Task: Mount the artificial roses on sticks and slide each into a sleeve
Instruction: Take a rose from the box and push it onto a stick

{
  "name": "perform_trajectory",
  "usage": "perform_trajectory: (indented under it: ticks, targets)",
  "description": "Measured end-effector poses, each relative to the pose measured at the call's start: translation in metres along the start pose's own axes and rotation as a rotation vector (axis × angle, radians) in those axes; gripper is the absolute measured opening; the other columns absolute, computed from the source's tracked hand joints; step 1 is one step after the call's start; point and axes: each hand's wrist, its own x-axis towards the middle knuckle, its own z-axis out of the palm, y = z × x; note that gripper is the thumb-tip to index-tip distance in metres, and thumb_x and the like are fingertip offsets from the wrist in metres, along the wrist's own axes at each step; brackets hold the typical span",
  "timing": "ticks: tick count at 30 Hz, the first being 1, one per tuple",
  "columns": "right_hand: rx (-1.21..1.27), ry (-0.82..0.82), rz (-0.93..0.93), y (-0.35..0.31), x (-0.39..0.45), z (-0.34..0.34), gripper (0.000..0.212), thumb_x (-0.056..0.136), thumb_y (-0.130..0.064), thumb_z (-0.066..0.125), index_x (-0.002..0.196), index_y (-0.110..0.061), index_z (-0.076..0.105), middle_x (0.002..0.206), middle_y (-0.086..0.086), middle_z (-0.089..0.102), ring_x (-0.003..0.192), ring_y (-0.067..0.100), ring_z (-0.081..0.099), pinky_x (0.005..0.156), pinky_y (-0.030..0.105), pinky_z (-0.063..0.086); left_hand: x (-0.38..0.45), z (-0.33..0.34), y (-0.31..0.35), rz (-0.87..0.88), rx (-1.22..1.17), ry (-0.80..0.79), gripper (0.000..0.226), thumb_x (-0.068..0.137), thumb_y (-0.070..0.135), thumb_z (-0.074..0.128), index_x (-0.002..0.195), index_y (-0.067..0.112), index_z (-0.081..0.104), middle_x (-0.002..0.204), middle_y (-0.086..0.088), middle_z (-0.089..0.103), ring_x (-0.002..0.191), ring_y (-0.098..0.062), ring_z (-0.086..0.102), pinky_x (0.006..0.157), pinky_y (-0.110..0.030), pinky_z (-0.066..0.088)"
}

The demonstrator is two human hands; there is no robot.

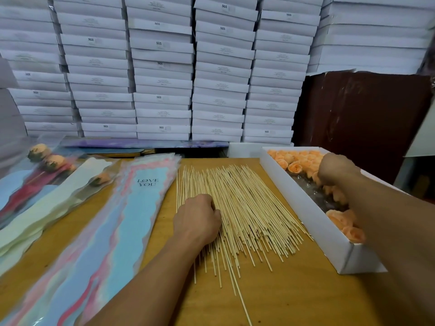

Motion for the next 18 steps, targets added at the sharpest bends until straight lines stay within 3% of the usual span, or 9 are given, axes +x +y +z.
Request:
perform_trajectory:
  ticks: [4, 8, 12, 18]
  targets:
    - [0.035, 0.043, -0.026, 0.004, -0.001, -0.003, 0.015, 0.089, 0.000, 0.059, 0.092, -0.009, 0.047, 0.076, 0.009, 0.046, 0.076, 0.028, 0.054, 0.073, 0.040, 0.052, 0.000, 0.000, -0.001, -0.001, -0.003, 0.006, 0.013, 0.094, 0.033, 0.061, 0.092, 0.020, 0.065, 0.087, 0.004, 0.065, 0.081, -0.019, 0.063, 0.072, -0.037, 0.057]
    - [0.025, 0.069, -0.044, 0.004, 0.002, -0.006, 0.008, 0.091, -0.003, 0.055, 0.093, -0.009, 0.050, 0.077, 0.009, 0.048, 0.072, 0.028, 0.053, 0.070, 0.040, 0.051, 0.001, 0.000, -0.001, -0.002, -0.005, 0.007, 0.014, 0.095, 0.033, 0.061, 0.091, 0.020, 0.064, 0.085, 0.004, 0.064, 0.080, -0.019, 0.063, 0.070, -0.035, 0.056]
    - [0.007, 0.078, -0.061, 0.003, 0.004, -0.009, 0.013, 0.091, -0.003, 0.056, 0.096, -0.010, 0.047, 0.079, 0.008, 0.046, 0.081, 0.030, 0.056, 0.082, 0.045, 0.054, 0.002, 0.001, -0.001, -0.003, -0.002, 0.010, 0.014, 0.094, 0.033, 0.061, 0.091, 0.019, 0.064, 0.085, 0.004, 0.064, 0.080, -0.019, 0.062, 0.067, -0.033, 0.053]
    - [-0.025, 0.095, -0.084, -0.002, 0.000, -0.026, 0.008, 0.090, -0.004, 0.059, 0.093, -0.011, 0.056, 0.083, 0.009, 0.057, 0.069, 0.025, 0.055, 0.061, 0.037, 0.045, 0.002, 0.002, -0.001, -0.002, 0.001, 0.012, 0.014, 0.095, 0.033, 0.061, 0.092, 0.020, 0.064, 0.086, 0.004, 0.065, 0.080, -0.019, 0.062, 0.066, -0.032, 0.052]
